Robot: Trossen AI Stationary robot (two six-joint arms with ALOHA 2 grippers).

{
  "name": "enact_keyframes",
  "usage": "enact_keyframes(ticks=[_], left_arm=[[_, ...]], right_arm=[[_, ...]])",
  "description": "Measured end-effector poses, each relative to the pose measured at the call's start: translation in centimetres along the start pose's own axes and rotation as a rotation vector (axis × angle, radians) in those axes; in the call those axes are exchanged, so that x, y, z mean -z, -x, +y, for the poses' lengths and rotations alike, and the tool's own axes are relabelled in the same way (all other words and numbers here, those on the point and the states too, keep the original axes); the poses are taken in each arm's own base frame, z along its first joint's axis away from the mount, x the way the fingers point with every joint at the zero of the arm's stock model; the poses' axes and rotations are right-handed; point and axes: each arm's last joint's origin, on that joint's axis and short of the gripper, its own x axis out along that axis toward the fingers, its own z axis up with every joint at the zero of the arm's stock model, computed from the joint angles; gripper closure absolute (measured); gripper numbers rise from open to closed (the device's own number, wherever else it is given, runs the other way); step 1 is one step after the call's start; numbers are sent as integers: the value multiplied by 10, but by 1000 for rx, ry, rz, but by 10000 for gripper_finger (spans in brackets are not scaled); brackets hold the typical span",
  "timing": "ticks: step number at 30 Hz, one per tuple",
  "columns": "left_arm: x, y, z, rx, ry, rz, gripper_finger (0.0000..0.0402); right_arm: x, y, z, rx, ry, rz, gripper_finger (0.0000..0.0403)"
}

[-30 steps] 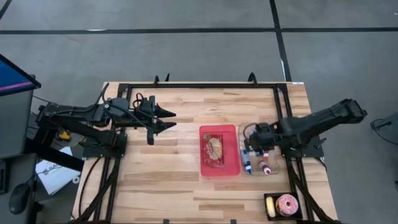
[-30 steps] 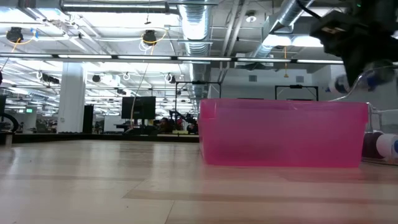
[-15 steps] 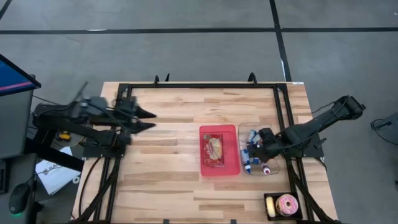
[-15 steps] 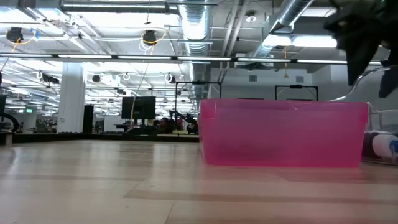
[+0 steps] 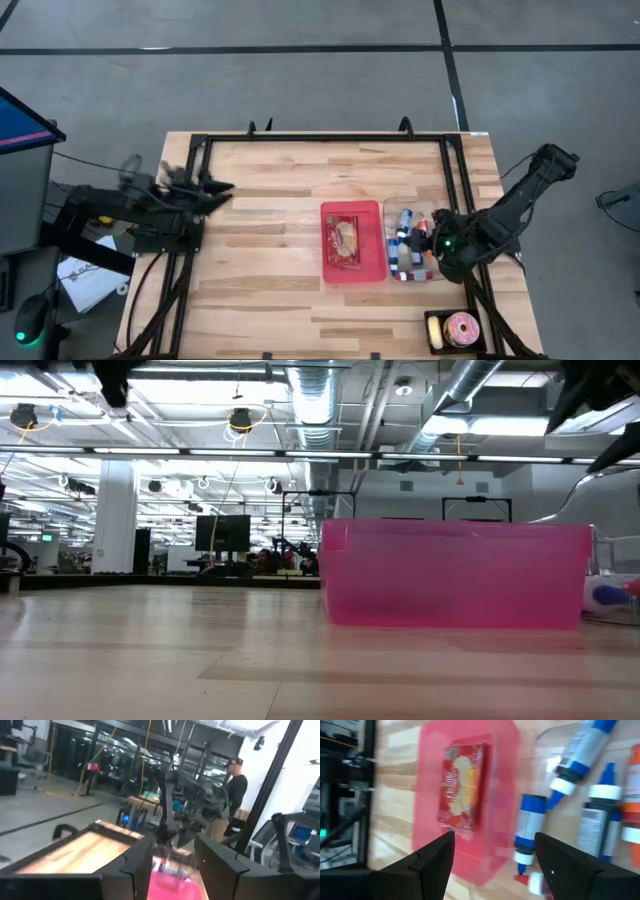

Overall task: Pick & Place Food Item
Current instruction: Return to Home Position

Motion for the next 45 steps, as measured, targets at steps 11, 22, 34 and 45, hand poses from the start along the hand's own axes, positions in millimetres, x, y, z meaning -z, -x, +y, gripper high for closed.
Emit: enact_keyframes(ticks=[11, 22, 34, 45], left_arm=[[96, -8, 30, 41, 34, 91, 296], [116, 1, 36, 113, -19, 180, 311], [123, -3, 38, 57, -115, 240, 325], [128, -7, 39, 45, -125, 286, 324]], right_arm=[[20, -12, 19, -131, -63, 28, 138], [48, -31, 29, -198, 4, 6, 138], [54, -68, 62, -321, 114, -46, 138], [-22, -144, 117, -600, 557, -21, 138]])
